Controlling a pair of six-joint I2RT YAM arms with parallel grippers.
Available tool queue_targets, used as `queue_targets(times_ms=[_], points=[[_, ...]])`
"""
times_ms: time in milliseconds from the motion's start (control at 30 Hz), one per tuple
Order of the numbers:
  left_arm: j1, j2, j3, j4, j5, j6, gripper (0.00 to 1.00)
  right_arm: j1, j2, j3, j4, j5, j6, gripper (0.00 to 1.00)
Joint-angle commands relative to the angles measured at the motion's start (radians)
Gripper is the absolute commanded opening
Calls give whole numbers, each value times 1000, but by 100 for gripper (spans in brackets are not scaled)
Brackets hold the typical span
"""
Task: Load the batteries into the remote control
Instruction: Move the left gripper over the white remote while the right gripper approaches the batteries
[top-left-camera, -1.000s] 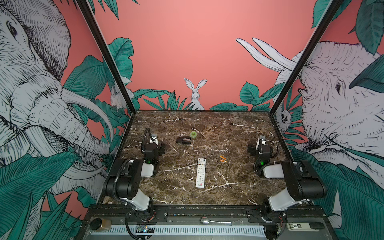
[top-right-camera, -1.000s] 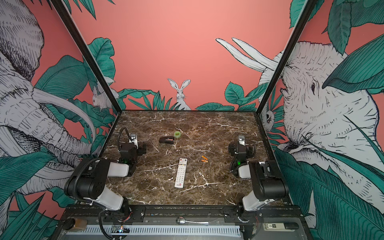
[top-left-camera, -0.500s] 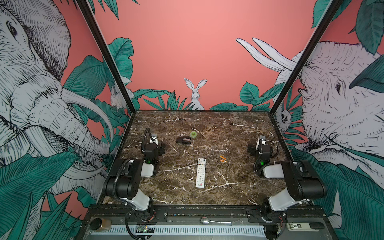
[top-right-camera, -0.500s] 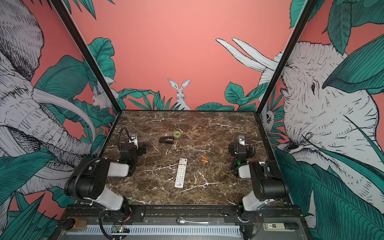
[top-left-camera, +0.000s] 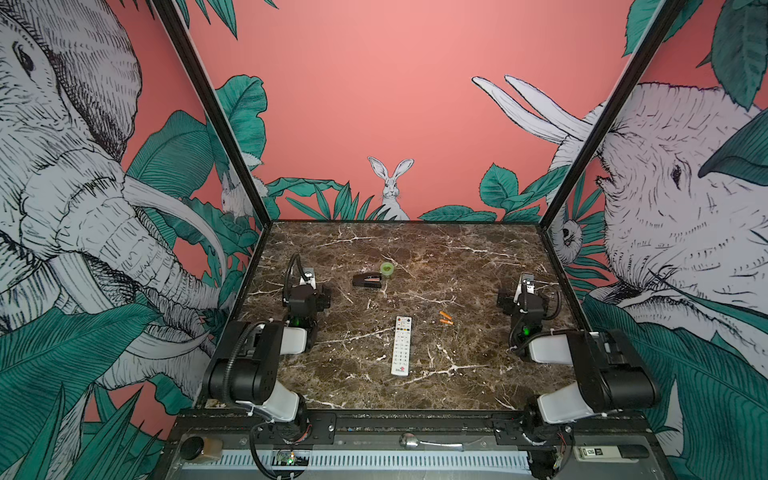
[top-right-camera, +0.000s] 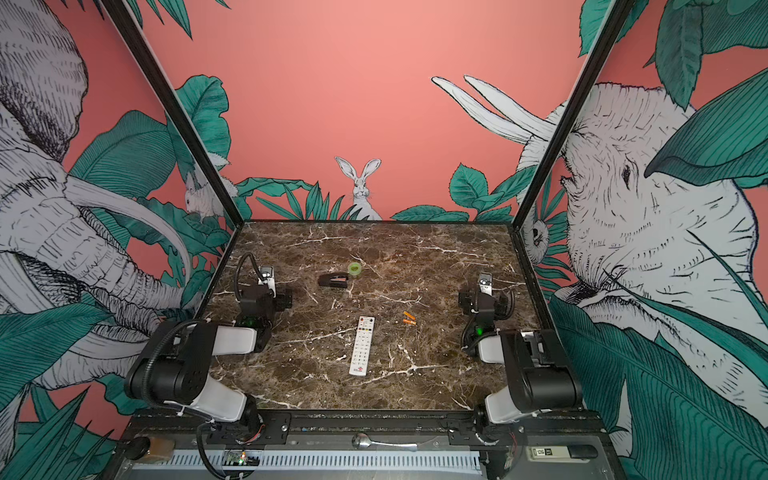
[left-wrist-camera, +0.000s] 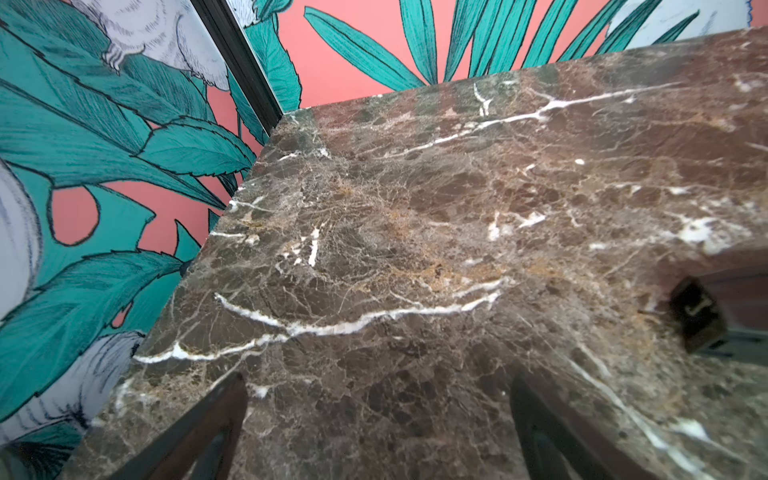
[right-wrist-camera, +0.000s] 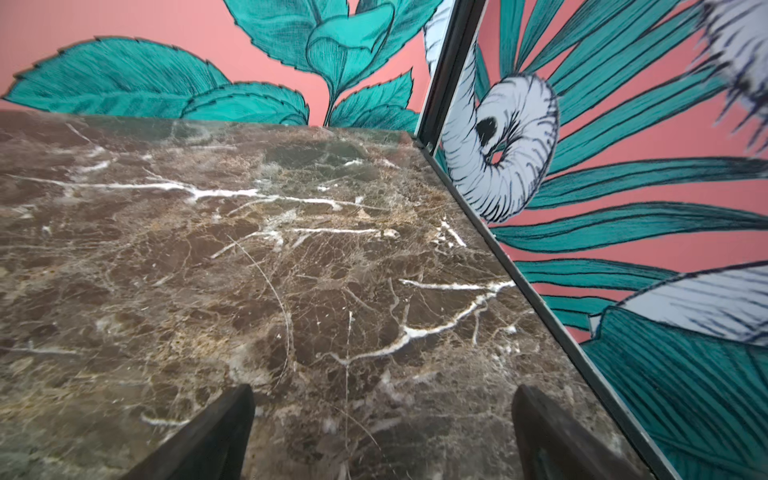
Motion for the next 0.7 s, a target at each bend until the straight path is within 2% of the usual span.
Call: queue_targets(times_ms=[0,133,200,300,433,533,667], points=[[4,-107,76,-205,-4,-29,100,12,-105,-21,17,21,-13,99],[0,-185,125,-382,52,-75,100,47,-236,-13,-135,63,10,99],[-16,-237,159,-486,68,-98,100,57,-339,9,-285,56,69,99],[-63,-292,261,-706,32,-178,100,60,-461,91,-590,48,183,99],[-134,-283,448,-1033,48,-270,100,61,-499,162,-752,-106,258,99],[-178,-283,490,-1108,159,-295,100,71,-495,200,-825,-204,321,99],[-198,-302,522,-1202,293,-400,99,99,-457,250,-894,-315,352,99]])
